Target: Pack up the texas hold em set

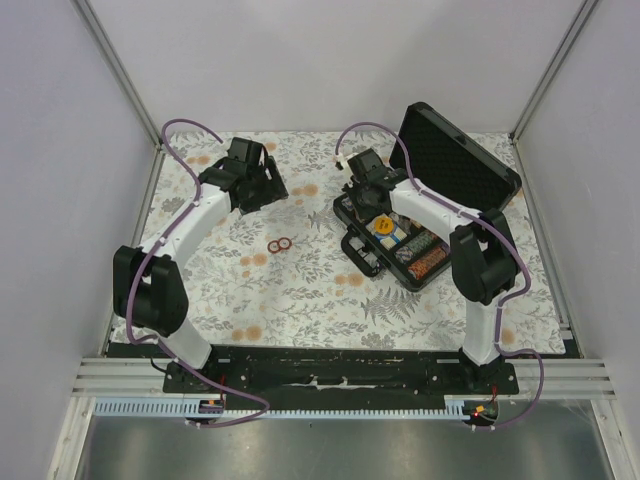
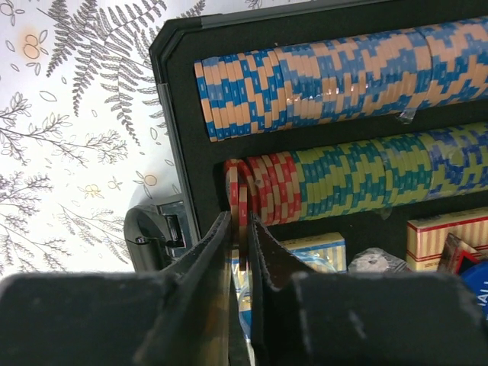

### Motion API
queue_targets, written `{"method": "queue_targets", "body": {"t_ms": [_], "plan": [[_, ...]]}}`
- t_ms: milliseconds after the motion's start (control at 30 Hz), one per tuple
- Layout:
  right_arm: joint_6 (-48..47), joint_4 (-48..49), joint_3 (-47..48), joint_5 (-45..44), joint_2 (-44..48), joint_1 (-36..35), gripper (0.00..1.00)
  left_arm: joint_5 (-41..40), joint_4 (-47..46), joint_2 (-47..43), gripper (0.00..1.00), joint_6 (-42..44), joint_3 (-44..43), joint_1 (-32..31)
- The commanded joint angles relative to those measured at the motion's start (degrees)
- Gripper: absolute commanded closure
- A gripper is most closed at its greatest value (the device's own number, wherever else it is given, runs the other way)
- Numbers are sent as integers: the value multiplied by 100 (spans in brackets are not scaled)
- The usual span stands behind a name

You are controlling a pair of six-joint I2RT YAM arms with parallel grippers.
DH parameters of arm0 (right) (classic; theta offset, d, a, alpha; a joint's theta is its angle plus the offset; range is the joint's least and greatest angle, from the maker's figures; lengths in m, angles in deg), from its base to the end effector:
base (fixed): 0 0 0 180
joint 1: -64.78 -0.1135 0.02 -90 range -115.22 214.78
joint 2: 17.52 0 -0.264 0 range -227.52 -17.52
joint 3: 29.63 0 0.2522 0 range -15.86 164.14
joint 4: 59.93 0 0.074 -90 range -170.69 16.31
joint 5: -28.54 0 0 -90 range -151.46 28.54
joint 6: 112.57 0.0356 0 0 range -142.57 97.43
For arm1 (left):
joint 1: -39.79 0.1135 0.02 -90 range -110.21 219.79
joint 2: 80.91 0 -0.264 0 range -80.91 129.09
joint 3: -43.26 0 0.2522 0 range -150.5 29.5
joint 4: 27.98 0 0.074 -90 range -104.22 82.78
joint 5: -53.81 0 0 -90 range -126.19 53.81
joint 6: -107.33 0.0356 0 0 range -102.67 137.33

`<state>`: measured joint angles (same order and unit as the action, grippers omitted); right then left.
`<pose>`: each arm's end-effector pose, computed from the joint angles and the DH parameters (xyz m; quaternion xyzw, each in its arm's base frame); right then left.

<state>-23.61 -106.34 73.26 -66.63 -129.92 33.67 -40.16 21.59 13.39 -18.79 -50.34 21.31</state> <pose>0.3704 0.2198 0.2253 -0.2518 0.9214 0.0343 0.2939 0.3441 -0.1124 0.2895 -0.1558 0.9270 -0.1268 0.3167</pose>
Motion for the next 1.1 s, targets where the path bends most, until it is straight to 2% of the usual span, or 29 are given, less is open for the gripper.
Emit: {"method": "queue_targets", "body": {"t_ms": [0, 100, 233, 633, 867, 1067], "plan": [[33, -5, 255, -257, -19, 26, 77, 98, -189, 44, 19, 140, 29, 72], [69, -14, 272, -248, -28, 26, 71, 142, -206, 71, 19, 140, 47, 108], [77, -32, 281, -239, -19, 35, 68, 168, -197, 97, 19, 131, 47, 134], [297, 179, 193, -283, 253, 26, 69, 212, -197, 132, 19, 140, 47, 196], [376, 206, 132, -257, 166, 26, 87, 221, -206, 141, 19, 123, 64, 222], [447, 188, 35, -274, 8, 18, 85, 221, -189, 141, 19, 140, 117, 231]]}}
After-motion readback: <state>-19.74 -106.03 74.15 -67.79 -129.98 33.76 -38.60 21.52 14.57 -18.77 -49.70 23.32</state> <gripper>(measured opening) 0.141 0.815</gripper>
